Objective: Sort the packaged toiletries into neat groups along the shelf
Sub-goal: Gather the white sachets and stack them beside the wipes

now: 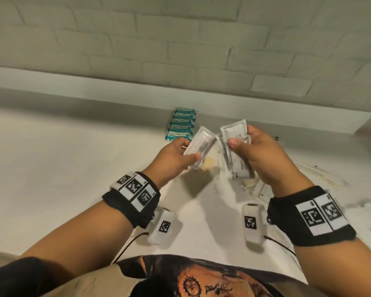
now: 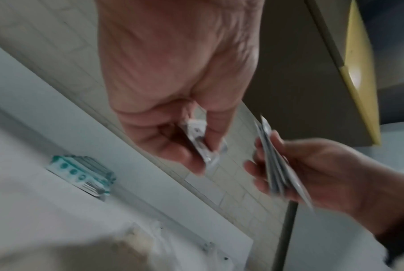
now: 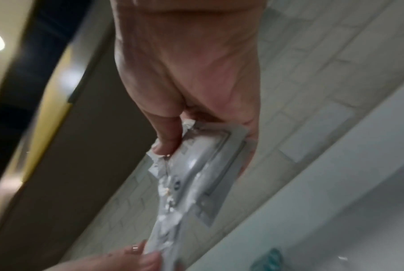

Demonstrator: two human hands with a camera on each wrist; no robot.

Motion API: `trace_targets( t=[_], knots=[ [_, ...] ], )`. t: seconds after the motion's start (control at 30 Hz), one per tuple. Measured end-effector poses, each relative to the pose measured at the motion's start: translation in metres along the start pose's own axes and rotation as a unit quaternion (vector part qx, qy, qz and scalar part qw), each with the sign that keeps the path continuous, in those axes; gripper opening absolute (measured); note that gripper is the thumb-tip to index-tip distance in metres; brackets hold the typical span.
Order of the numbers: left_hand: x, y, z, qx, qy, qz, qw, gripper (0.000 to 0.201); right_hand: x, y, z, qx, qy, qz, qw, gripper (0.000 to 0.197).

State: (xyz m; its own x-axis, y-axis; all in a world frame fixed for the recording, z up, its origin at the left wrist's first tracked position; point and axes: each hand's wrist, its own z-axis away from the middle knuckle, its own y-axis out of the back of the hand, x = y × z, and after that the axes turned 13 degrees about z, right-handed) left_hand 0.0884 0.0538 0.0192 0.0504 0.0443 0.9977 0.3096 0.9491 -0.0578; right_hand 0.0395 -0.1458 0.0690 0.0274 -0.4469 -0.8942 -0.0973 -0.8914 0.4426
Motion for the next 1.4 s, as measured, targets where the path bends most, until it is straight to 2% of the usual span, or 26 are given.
trace_targets(
  t=[0.07,0.17,0.27,0.37,0.47,0.53,0.6,0.67,0.73,0.83,0.93,1.0,1.07,1.13,1.27,1.33,1.4],
  knots=[
    [0.003,-0.010,0.000,-0.014,-0.017,0.050,0.998,0.021,-0.007,-0.013,-0.008,0.027,-0.009,-0.060,0.998,0.014],
    [0.006,-0.029,0.005,-0.107,-0.025,0.099,0.989,0.030,-0.009,-0.033,-0.019,0.032,-0.040,-0.156,0.986,0.012],
    [0.002,-0.031,0.008,-0.141,-0.036,0.107,0.984,0.036,-0.005,-0.042,-0.020,0.020,-0.057,-0.178,0.982,0.018],
    [0.001,-0.024,0.007,-0.144,-0.021,0.157,0.977,0.040,0.000,-0.050,-0.017,0.048,-0.064,-0.132,0.988,0.015],
    [0.000,-0.023,0.007,-0.141,0.000,0.155,0.978,0.038,0.003,-0.056,-0.017,0.055,-0.062,-0.100,0.992,0.016],
    [-0.001,-0.021,0.005,-0.137,-0.016,0.081,0.987,0.050,0.003,-0.055,-0.019,0.050,-0.065,-0.100,0.992,0.017],
    [-0.001,-0.018,0.001,-0.099,-0.039,0.013,0.994,0.058,0.002,-0.051,-0.021,0.040,-0.071,-0.114,0.990,0.015],
    [0.003,-0.016,-0.002,-0.089,-0.043,0.092,0.991,0.058,-0.003,-0.047,-0.022,-0.002,-0.077,-0.149,0.986,0.011],
    [0.009,-0.018,-0.003,-0.116,-0.016,0.189,0.975,0.052,-0.009,-0.048,-0.023,-0.053,-0.081,-0.204,0.974,0.013],
    [0.014,-0.026,-0.006,-0.111,0.046,0.281,0.952,0.047,-0.013,-0.055,-0.025,-0.054,-0.087,-0.241,0.965,0.020],
    [0.018,-0.027,-0.009,-0.104,0.055,0.287,0.950,0.039,-0.012,-0.051,-0.023,-0.029,-0.107,-0.258,0.960,0.026],
    [0.019,-0.021,-0.012,-0.098,0.052,0.278,0.954,0.037,-0.007,-0.043,-0.020,-0.067,-0.094,-0.263,0.958,0.029],
    [0.017,-0.017,-0.012,-0.088,0.056,0.286,0.953,0.037,-0.003,-0.035,-0.013,-0.108,-0.069,-0.242,0.962,0.033],
    [0.016,-0.019,-0.010,-0.079,0.063,0.307,0.946,0.038,-0.002,-0.034,-0.011,-0.095,-0.053,-0.189,0.976,0.036],
    [0.014,-0.029,-0.010,-0.081,0.070,0.321,0.941,0.047,-0.003,-0.041,-0.017,0.030,-0.054,-0.067,0.996,0.017],
    [0.013,-0.034,-0.011,-0.085,0.076,0.333,0.936,0.040,-0.002,-0.044,-0.021,0.089,-0.041,0.026,0.995,0.021],
    [0.012,-0.036,-0.010,-0.088,0.088,0.374,0.919,0.034,-0.003,-0.046,-0.022,0.126,-0.014,0.119,0.985,0.024]
  ],
)
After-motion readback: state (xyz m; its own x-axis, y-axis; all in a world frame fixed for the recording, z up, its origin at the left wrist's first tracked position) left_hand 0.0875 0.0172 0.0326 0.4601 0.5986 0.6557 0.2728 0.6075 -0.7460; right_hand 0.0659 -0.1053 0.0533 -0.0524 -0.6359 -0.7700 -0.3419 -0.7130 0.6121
